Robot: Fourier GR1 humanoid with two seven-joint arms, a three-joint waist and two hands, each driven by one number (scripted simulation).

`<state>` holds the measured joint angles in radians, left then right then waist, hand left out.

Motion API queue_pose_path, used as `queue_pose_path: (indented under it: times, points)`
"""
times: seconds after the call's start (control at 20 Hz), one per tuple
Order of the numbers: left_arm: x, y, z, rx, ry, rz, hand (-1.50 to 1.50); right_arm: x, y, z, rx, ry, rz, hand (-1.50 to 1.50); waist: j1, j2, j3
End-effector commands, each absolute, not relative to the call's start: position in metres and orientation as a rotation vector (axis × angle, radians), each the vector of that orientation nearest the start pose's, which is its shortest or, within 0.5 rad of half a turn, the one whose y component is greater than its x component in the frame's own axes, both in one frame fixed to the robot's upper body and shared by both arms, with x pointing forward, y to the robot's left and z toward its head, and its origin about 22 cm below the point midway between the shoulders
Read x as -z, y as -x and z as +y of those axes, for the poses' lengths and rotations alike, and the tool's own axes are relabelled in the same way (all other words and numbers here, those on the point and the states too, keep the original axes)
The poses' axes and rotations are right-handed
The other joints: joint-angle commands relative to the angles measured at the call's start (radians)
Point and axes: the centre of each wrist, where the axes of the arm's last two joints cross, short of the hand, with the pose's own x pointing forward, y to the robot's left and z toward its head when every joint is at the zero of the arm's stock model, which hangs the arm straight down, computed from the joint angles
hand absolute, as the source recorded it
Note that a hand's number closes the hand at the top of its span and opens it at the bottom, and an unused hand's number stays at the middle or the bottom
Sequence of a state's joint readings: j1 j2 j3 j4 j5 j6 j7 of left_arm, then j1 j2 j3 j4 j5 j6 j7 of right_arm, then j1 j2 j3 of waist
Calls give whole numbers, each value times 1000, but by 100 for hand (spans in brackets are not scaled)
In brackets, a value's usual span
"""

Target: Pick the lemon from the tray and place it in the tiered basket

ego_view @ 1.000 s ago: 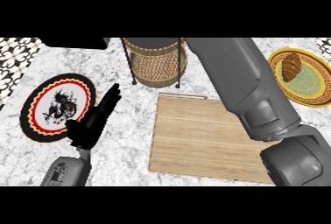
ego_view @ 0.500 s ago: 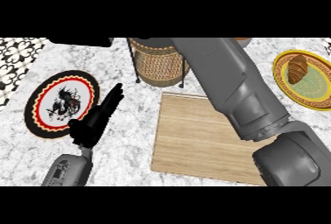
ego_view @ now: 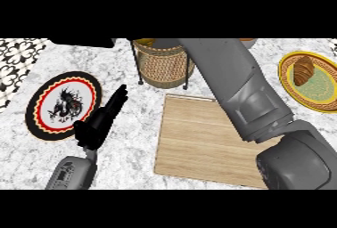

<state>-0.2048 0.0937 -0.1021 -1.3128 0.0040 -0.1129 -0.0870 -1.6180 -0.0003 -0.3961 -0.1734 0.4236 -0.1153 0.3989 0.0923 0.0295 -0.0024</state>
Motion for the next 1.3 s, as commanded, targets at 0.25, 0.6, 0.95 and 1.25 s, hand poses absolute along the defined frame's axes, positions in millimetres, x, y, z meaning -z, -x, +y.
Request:
queue_pose_path:
  times: [0.25, 0.6, 0.95, 1.25]
  points:
    - [16, -284, 216, 308, 113, -1541, 0, -237, -462, -28, -257, 199, -1357, -150, -21, -2, 0]
    - [17, -279, 217, 268, 96, -1557, 0, -251, -476, -82, 18, 535, -1511, -150, -53, -12, 1]
    - [16, -267, 235, 251, 85, -1527, 0, -255, -484, -172, 265, 500, -1618, -150, -75, -26, 3]
    - [10, -271, 256, 240, 64, -1526, 0, -226, -472, -280, 267, 479, -1635, -150, -101, -34, 3]
